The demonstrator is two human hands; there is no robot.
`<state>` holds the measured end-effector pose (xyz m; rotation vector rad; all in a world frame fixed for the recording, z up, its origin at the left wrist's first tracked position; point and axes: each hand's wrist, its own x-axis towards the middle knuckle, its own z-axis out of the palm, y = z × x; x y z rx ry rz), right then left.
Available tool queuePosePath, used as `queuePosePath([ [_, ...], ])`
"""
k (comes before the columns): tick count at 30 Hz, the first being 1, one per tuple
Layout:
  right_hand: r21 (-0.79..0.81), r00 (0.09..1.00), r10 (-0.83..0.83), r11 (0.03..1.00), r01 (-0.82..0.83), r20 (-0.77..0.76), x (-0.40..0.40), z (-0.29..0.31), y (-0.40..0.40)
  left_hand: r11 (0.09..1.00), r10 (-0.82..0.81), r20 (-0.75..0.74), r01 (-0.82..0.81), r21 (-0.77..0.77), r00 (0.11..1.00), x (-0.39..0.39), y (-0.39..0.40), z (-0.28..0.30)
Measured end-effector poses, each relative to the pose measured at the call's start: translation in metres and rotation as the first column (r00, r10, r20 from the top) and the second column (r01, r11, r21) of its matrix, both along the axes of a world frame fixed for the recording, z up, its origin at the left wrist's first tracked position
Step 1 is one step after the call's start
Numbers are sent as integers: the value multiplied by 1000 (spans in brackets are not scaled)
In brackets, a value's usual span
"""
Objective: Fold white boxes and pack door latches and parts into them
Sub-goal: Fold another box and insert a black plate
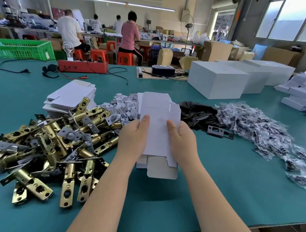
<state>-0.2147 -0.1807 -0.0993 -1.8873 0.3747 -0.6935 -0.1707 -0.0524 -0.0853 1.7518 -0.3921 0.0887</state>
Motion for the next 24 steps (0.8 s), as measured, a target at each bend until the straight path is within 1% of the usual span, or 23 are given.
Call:
queuePosePath([
  [2,-26,1000,-19,999,19,4,0,0,0,1000,-1,26,0,26,1000,2,-1,-1],
  [6,-80,1000,-29,996,29,10,1,4,0,1000,9,25,-10,23,1000,4,-2,-3],
  [10,-105,998,-65,992,67,18,1,5,3,999,31,57,-33,41,998,6,-3,-4],
  [14,-117,998,-68,991,68,4,1,6,4,1000,19,32,-20,21,999,6,-3,-5],
  [16,-128,998,-61,990,59,-14,0,10,3,1000,-6,-29,5,-22,1000,6,0,-5],
  [18,-93,999,-33,995,32,-12,-3,15,3,991,-65,-155,46,-125,986,7,4,-4],
  [20,-122,1000,8,992,-10,-23,-7,18,4,976,-110,-253,56,-210,961,6,9,-2],
  [22,-216,997,38,975,-51,-63,-11,19,9,970,-72,-240,11,-244,968,6,11,0],
  [24,-237,996,50,969,-66,-70,-15,18,13,974,19,-155,-54,-219,988,5,12,0],
])
